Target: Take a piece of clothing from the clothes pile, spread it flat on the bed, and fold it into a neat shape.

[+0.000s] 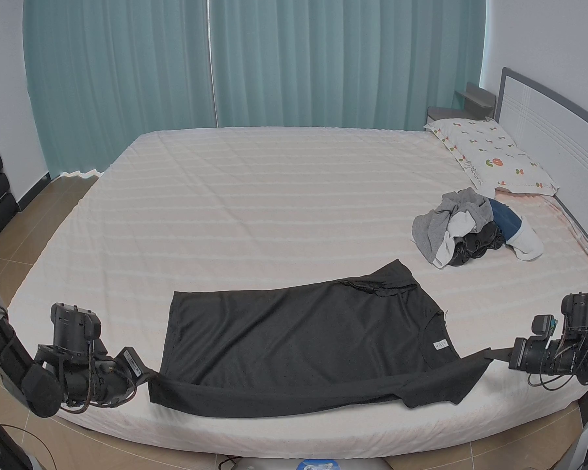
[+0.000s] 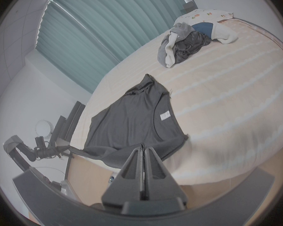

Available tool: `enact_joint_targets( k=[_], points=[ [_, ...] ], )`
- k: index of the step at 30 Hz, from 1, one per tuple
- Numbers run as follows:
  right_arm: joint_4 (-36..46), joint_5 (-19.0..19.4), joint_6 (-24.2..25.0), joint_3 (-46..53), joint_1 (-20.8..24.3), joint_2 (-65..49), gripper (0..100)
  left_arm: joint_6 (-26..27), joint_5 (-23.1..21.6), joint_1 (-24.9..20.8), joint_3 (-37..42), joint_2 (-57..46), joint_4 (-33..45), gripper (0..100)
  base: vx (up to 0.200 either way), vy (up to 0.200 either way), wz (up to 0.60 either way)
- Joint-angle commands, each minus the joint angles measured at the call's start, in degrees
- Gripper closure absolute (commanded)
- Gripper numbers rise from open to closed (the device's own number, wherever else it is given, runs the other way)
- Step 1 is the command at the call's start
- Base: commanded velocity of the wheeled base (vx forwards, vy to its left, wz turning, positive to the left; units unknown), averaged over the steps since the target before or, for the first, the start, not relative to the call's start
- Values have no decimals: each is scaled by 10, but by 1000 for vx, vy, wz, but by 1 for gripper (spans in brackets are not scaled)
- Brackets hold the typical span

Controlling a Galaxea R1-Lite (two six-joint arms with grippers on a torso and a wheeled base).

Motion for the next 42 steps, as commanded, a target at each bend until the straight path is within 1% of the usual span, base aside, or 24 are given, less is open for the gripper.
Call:
enact_joint_targets(
  k=[1,3,4,7,9,11,18,23,26,32,35,36,38,40,42],
  points=[
    [10,-5,41,-63,31,19,100,-24,2,11,-57,50,-1,100,0,0,0],
    [15,-6,43,-77,35,26,100,-31,2,15,-68,62,-1,100,0,0,0],
    [25,-11,46,-98,43,37,100,-46,2,19,-85,82,-2,100,0,0,0],
    [42,-23,47,-128,49,57,100,-64,5,30,-103,106,-3,100,0,0,0],
    [51,-27,48,-155,52,75,100,-69,4,44,-122,123,-2,100,0,0,0],
    [50,-28,50,-172,55,96,100,-69,5,45,-128,142,-5,100,0,0,0],
    [47,-33,107,-223,60,131,100,-77,5,46,-151,155,-5,100,0,0,0],
    [47,-33,114,-245,62,147,100,-106,13,46,-173,163,-5,100,0,0,0],
    [43,-32,114,-241,60,142,100,-112,25,48,-173,160,-5,100,0,0,0],
    [42,-24,112,-200,57,114,100,-113,21,55,-146,116,-3,100,0,0,0],
    [42,-21,111,-184,37,86,100,-112,17,55,-122,70,0,100,0,0,0],
    [43,-18,112,-181,31,77,100,-112,16,55,-120,60,2,100,0,0,0],
    [43,2,112,-170,20,63,100,-110,16,57,-115,47,2,100,0,0,0],
    [43,16,108,-161,17,57,100,-108,16,57,-113,49,1,100,0,0,0],
    [43,17,106,-156,18,58,100,-108,16,55,-114,53,-1,100,0,0,0]
  ],
)
